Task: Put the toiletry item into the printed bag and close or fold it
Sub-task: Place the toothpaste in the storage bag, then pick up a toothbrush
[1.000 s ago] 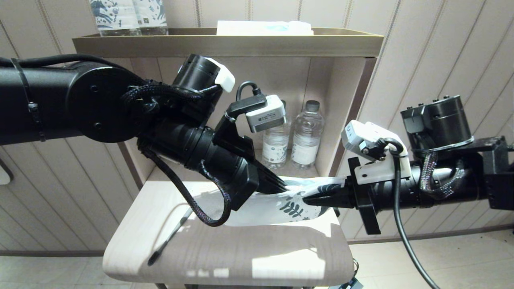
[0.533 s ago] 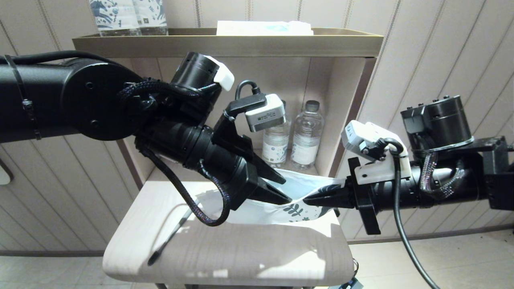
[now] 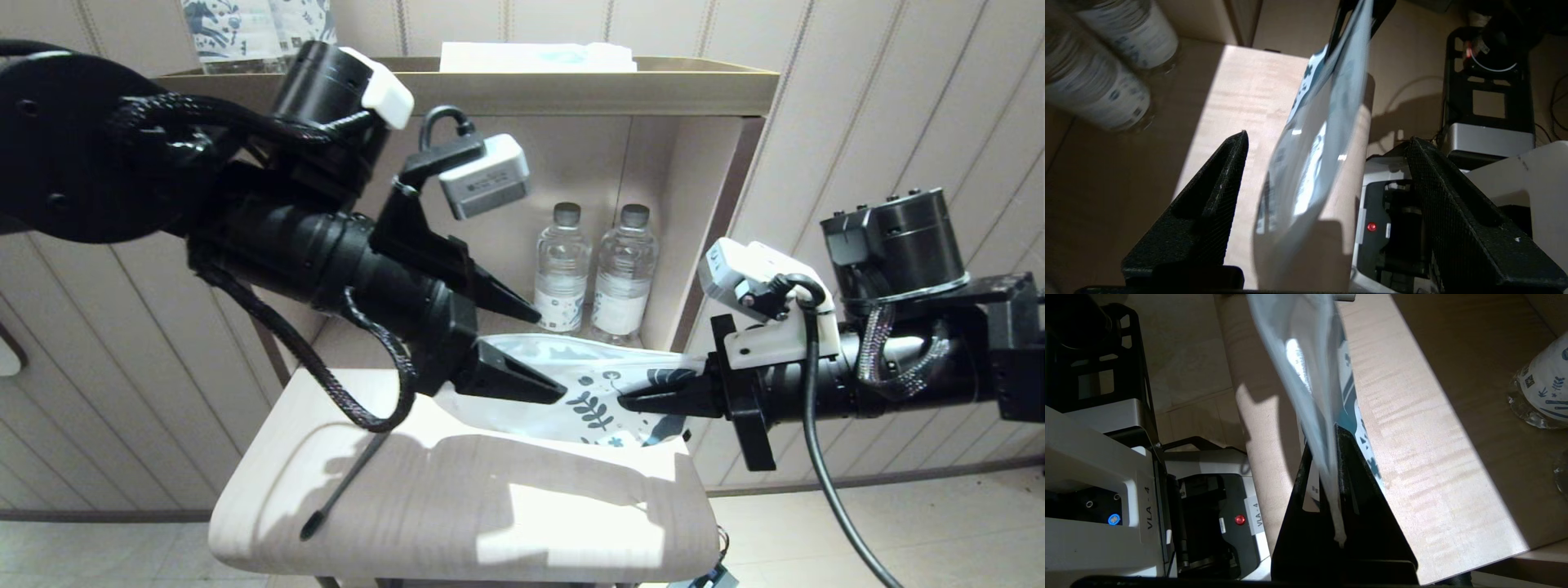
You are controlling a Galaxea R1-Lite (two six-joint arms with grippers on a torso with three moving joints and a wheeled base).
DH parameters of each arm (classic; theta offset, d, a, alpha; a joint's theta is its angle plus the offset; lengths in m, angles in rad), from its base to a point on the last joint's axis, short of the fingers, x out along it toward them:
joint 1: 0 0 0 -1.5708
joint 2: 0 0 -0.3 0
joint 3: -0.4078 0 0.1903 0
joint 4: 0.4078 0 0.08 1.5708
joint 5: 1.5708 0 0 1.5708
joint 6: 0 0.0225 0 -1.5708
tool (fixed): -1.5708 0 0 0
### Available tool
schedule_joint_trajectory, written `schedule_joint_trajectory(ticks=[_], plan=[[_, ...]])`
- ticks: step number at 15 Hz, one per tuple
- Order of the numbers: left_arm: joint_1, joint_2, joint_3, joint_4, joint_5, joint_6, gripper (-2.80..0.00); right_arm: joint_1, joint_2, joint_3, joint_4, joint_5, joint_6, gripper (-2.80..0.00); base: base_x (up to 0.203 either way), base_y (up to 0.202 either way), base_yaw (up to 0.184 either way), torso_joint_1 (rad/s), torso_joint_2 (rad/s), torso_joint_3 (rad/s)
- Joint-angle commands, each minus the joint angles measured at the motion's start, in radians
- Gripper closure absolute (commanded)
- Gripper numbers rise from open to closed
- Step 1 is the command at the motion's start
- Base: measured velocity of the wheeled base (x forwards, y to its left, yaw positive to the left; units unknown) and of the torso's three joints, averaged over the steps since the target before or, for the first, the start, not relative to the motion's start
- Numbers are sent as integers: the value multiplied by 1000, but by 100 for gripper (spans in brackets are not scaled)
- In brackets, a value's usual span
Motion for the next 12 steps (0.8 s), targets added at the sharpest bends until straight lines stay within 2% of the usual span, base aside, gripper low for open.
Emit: schedule_joint_trajectory(ticks=[1,3,4,6,8,9,12], plan=[[73,-98,16,38,3,5,-280,-2,-13,-1,0,4,-3,0,0,0,0,0,0,0],[157,-156,68,82,7,6,-280,-3,-30,8,-1,5,-3,0,0,0,0,0,0,0],[184,-179,113,87,17,6,0,-3,-43,11,0,6,-3,0,0,0,0,0,0,0],[206,-216,210,82,75,4,0,-3,-63,20,0,10,-1,0,0,0,0,0,0,0],[210,-250,295,69,192,-3,0,-3,-81,29,0,10,0,0,0,0,0,0,0,0],[210,-262,321,48,227,-6,0,-5,-85,32,1,10,1,0,0,0,0,0,0,0],[232,-274,365,33,246,-33,0,-28,-108,42,3,12,2,0,0,0,0,0,0,0]])
